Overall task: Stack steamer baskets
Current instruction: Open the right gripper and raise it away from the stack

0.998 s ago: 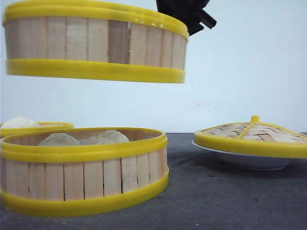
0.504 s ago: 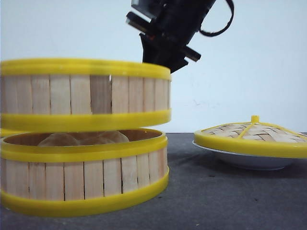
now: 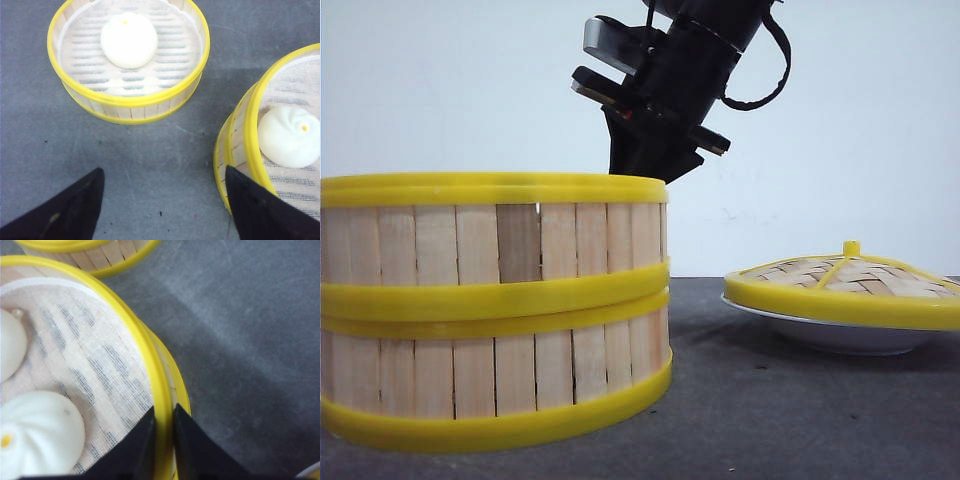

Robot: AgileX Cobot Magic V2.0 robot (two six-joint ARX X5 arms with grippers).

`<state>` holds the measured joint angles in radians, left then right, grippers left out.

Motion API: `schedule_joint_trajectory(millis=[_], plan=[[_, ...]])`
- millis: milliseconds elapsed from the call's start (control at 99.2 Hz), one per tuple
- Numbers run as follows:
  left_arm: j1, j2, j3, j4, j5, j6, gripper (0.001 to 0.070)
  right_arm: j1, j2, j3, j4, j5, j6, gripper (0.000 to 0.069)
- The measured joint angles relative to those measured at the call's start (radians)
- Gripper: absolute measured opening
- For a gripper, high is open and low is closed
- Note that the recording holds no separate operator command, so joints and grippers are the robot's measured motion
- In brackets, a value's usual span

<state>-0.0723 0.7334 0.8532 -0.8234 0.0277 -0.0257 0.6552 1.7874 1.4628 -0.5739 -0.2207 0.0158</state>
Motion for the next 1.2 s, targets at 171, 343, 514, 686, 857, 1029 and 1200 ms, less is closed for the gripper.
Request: schedule_joint_trajectory(millis=[171,343,514,686,857,1029,1200], plan=[[0.000,0.000,0.000,0.000,0.000,0.000,0.0468,0.000,0.000,0.000,-0.006,0.004,0.000,0.0031],[0.000,0.000,0.000,0.000,0.000,0.000,0.0468,0.000,0.000,0.000,-0.003,0.034,0.000,0.0031],[0.000,0.000,0.000,-0.001,0.000,0.000,0.0468,0.005,0.000,0.000,0.001,0.066,0.000,0.0030],[0.000,0.000,0.000,-0.006,0.000,0.000,0.0468,0.004,0.000,0.000,0.001,0.066,0.000,0.0030],[0.000,0.000,0.000,-0.007,0.000,0.000,0.0468,0.004,0.000,0.000,0.001,0.067,0.000,0.0030],[0.000,0.000,0.000,-0.007,0.000,0.000,0.0468,0.004,0.000,0.000,0.005,0.068,0.006,0.0101],[0.000,0.000,0.000,-0.007,0.000,0.000,0.0468,-0.001,0.000,0.000,0.026,0.068,0.017,0.0377]])
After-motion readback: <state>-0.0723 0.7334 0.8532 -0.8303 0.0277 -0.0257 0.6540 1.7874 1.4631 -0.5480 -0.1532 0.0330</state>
